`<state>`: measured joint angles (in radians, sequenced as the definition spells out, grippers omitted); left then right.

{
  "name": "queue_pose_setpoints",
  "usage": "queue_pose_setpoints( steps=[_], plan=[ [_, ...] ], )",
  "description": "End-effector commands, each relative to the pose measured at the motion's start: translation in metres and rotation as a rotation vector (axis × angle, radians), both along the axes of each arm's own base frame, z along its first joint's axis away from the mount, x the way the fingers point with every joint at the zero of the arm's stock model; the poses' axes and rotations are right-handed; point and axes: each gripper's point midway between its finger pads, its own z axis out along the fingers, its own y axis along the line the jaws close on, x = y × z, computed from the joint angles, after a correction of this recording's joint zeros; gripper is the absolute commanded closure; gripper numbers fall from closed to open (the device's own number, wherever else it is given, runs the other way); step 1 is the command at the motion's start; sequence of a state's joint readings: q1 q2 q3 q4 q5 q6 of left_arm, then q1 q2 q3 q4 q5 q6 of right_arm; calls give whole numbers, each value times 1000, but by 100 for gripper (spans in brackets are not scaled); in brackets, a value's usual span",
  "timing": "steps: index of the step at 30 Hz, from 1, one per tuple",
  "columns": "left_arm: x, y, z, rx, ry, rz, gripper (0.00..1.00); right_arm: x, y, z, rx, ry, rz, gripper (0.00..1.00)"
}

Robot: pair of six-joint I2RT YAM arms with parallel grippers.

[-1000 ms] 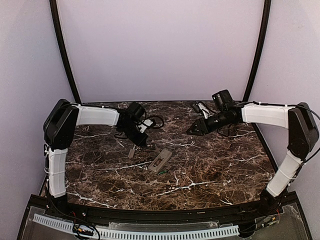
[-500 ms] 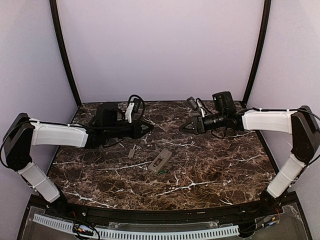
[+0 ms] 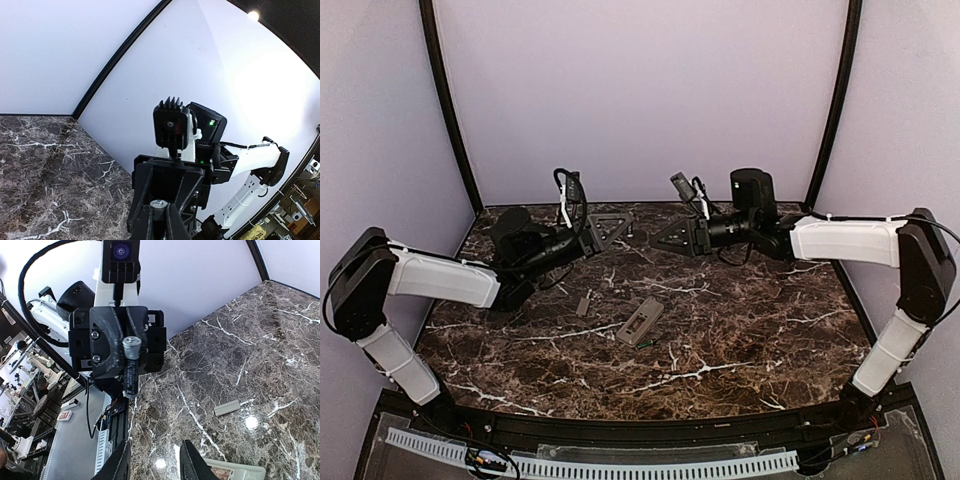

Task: Load the batteries into the remote control
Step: Pass from the left arm to the right

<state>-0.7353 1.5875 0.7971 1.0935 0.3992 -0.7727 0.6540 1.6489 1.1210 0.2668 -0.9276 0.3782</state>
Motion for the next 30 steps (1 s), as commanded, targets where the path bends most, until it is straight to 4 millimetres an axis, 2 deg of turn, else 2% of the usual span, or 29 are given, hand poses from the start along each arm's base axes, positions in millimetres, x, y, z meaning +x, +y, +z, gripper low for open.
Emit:
queue_pose_setpoints(
  steps=[1,8,30],
  plan=[
    [-6,-1,8,-60,-16,-18,94,-3,12,18,55,-23,56,68],
    [-9,-9,6,-64,-18,-43,94,-7,20,25,68,-30,96,69],
    [-10,-13,10,-82,-30,-63,94,-12,32,21,51,-21,153,81]
  ],
)
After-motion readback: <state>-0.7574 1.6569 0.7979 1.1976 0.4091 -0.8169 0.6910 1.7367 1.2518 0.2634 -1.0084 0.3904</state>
